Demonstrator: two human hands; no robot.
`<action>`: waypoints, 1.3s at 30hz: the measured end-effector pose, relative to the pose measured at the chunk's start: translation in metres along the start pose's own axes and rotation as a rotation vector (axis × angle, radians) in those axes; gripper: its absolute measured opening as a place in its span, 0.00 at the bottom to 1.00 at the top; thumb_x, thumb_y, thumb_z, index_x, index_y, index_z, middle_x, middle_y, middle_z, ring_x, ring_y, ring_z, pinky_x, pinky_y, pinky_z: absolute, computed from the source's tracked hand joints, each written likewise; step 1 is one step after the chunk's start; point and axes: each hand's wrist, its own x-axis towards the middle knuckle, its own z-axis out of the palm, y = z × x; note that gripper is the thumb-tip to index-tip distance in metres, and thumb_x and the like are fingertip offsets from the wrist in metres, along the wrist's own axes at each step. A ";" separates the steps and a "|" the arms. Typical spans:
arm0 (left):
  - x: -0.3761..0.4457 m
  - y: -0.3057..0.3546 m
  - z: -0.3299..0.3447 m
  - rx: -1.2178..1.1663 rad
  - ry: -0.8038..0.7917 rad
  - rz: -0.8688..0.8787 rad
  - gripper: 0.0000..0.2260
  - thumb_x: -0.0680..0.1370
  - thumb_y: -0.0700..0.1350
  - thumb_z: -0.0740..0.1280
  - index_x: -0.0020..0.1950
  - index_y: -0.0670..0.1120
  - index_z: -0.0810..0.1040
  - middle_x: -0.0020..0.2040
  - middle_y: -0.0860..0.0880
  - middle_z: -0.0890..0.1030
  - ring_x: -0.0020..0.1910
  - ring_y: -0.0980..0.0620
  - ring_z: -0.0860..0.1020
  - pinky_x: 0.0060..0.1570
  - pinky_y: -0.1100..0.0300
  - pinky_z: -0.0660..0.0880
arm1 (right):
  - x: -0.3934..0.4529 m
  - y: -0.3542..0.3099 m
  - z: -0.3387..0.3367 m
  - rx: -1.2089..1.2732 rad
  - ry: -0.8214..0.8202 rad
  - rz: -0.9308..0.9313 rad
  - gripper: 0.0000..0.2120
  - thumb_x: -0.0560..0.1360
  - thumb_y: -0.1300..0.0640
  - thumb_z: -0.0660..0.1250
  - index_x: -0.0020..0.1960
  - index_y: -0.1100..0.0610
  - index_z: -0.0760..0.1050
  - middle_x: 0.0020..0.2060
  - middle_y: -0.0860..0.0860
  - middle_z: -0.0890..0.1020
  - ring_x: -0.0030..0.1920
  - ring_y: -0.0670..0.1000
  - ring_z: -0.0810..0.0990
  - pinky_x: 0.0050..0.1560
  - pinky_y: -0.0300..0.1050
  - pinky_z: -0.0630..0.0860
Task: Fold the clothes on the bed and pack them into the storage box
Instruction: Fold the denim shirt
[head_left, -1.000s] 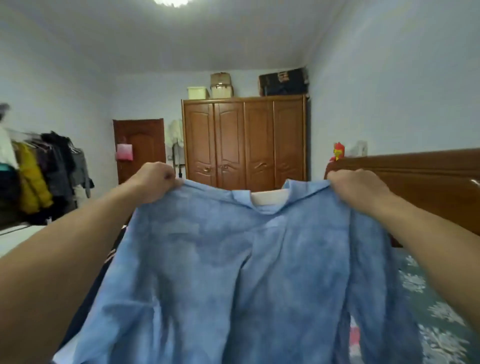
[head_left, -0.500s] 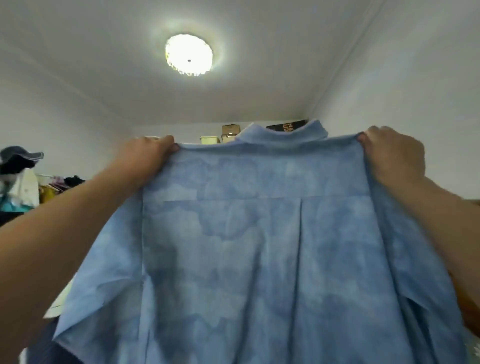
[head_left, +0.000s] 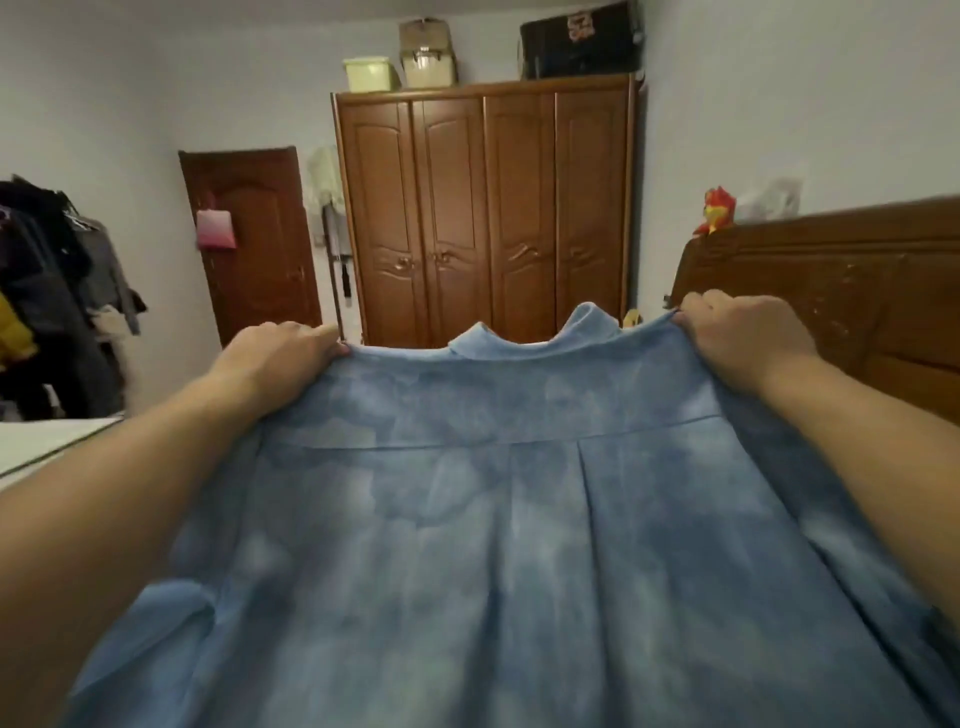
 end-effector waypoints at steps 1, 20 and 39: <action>0.012 0.006 0.036 0.005 -0.012 0.014 0.10 0.86 0.56 0.53 0.46 0.56 0.63 0.52 0.46 0.83 0.47 0.42 0.83 0.40 0.51 0.75 | -0.002 -0.006 0.036 0.003 -0.070 0.004 0.09 0.83 0.56 0.60 0.46 0.58 0.74 0.38 0.58 0.81 0.31 0.61 0.81 0.29 0.46 0.71; -0.173 0.264 0.305 -0.388 -0.727 -0.237 0.39 0.69 0.72 0.31 0.81 0.66 0.45 0.83 0.51 0.40 0.82 0.41 0.39 0.76 0.35 0.41 | -0.240 -0.192 0.226 0.206 -1.164 0.136 0.29 0.83 0.37 0.48 0.81 0.44 0.50 0.82 0.54 0.47 0.80 0.62 0.44 0.76 0.64 0.41; -0.375 0.155 0.191 -0.596 -0.744 -0.893 0.21 0.83 0.52 0.59 0.62 0.37 0.80 0.62 0.33 0.79 0.62 0.33 0.76 0.61 0.46 0.73 | -0.438 -0.119 -0.042 0.519 -1.114 1.120 0.22 0.80 0.49 0.64 0.63 0.67 0.77 0.58 0.67 0.80 0.55 0.65 0.79 0.50 0.51 0.71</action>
